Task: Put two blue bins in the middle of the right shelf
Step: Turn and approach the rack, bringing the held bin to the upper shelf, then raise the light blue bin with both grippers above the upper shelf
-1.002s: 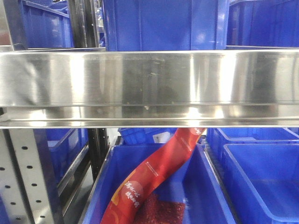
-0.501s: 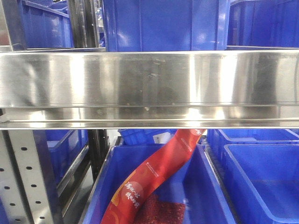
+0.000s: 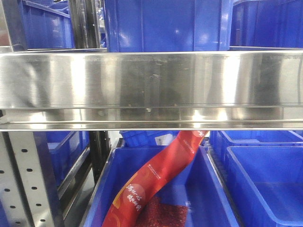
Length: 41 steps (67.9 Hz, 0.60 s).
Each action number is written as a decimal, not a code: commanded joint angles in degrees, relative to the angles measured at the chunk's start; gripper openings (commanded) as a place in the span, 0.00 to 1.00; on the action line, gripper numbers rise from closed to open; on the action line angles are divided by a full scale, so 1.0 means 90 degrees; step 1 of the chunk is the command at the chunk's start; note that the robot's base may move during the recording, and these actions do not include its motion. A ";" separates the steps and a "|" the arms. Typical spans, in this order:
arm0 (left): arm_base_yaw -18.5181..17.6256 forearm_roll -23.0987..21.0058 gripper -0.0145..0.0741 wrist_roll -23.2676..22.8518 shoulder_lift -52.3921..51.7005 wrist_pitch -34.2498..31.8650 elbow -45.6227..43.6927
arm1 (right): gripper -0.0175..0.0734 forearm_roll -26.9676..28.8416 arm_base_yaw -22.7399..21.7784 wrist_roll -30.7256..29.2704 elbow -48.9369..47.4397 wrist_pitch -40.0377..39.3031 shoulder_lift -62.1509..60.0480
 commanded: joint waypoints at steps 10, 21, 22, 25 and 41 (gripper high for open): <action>-0.0027 -0.0150 0.04 0.0086 -0.0165 -0.0749 -0.0129 | 0.02 -0.0107 -0.0016 -0.0019 -0.0097 -0.0431 -0.0098; -0.0027 -0.0152 0.04 0.0086 -0.0040 -0.0026 -0.0129 | 0.02 -0.0167 -0.0016 -0.0019 -0.0097 -0.0079 0.0046; -0.0027 -0.0152 0.04 0.0086 -0.0019 0.0035 -0.0129 | 0.02 -0.0164 -0.0016 -0.0019 -0.0097 -0.0044 0.0066; -0.0027 -0.0152 0.04 0.0086 0.0139 0.0269 -0.0129 | 0.02 -0.0206 -0.0016 -0.0019 -0.0084 0.0160 0.0186; -0.0027 -0.0152 0.04 0.0086 0.0928 0.1031 -0.0129 | 0.02 -0.0346 -0.0016 -0.0019 0.0220 0.0588 0.0779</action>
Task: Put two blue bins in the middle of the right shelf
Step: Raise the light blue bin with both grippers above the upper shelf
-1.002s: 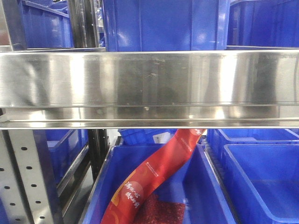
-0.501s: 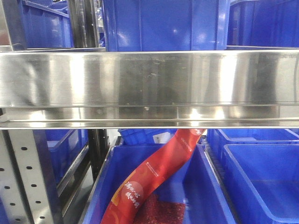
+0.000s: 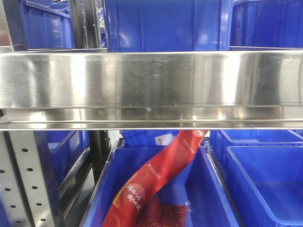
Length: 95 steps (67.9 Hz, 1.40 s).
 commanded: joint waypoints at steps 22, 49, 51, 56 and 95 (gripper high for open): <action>-0.0027 -0.0128 0.05 0.0086 0.0467 -0.0023 -0.0103 | 0.02 -0.0454 -0.0016 -0.0019 0.0486 -0.0373 0.0475; -0.0027 -0.0128 0.78 0.0086 0.0507 -0.0023 -0.0103 | 0.67 -0.0454 -0.0016 -0.0019 0.0486 -0.0386 0.0486; -0.0027 -0.0128 0.82 0.0086 0.0507 -0.0023 -0.0103 | 0.72 -0.0454 -0.0016 -0.0019 0.0474 -0.0386 0.0473; -0.0027 -0.0172 0.85 0.0086 0.0445 -0.0023 -0.0103 | 0.81 -0.0467 -0.0016 -0.0019 0.0475 -0.0386 0.0404; -0.0027 0.0583 0.08 0.0155 -0.1569 -0.0023 0.0590 | 0.01 -0.1284 -0.0016 -0.0019 0.0980 -0.0355 -0.1792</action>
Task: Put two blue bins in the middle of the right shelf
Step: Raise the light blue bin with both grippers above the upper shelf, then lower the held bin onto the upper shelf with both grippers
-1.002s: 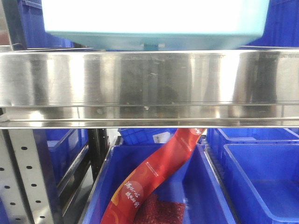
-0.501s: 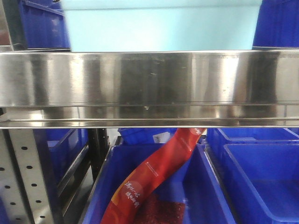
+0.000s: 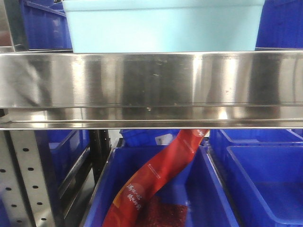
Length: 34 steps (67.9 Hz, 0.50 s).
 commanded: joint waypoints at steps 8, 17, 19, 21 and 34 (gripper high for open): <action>-0.0027 0.0347 0.04 0.0021 -0.1054 -0.0112 0.1463 | 0.01 -0.0599 -0.0016 -0.0019 0.1156 -0.0222 -0.1002; -0.0027 0.0362 0.04 0.0008 -0.1960 -0.0976 0.2896 | 0.01 -0.0599 -0.0016 -0.0019 0.2341 -0.0777 -0.1705; -0.0027 0.0362 0.04 -0.0006 -0.2226 -0.1235 0.3283 | 0.01 -0.0599 -0.0016 -0.0019 0.2678 -0.0917 -0.1867; -0.0027 0.0362 0.04 -0.0006 -0.2440 -0.1518 0.3597 | 0.01 -0.0599 -0.0016 -0.0019 0.2947 -0.1088 -0.2019; -0.0027 0.0362 0.04 -0.0006 -0.4147 -0.3195 0.5848 | 0.01 -0.0599 -0.0016 -0.0019 0.4881 -0.2149 -0.3232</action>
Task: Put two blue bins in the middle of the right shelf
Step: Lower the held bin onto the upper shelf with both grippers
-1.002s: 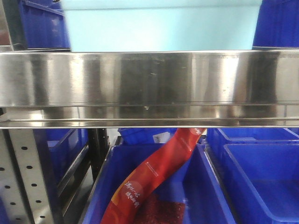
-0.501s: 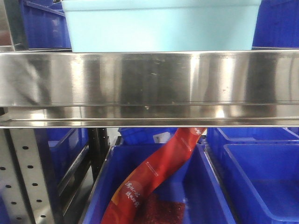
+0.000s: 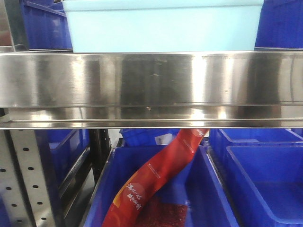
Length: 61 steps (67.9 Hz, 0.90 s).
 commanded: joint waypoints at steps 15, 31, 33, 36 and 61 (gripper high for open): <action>-0.0027 0.0001 0.04 -0.0020 -0.2526 -0.2190 0.2833 | 0.01 -0.0112 -0.0016 -0.0019 0.2547 -0.1968 -0.1947; -0.0027 -0.0012 0.04 -0.0020 -0.4065 -0.2362 0.3757 | 0.01 -0.0112 -0.0016 -0.0019 0.3300 -0.2631 -0.3483; -0.0027 -0.0012 0.04 -0.0020 -0.4225 -0.2362 0.3788 | 0.01 -0.0112 -0.0016 -0.0019 0.3311 -0.2658 -0.3646; -0.0027 -0.0012 0.04 -0.0020 -0.4395 -0.2362 0.3793 | 0.01 -0.0112 -0.0016 -0.0019 0.3311 -0.2673 -0.3905; -0.0027 0.0014 0.04 -0.0020 -0.4906 -0.2406 0.3793 | 0.01 -0.0112 -0.0016 -0.0019 0.3311 -0.2886 -0.4494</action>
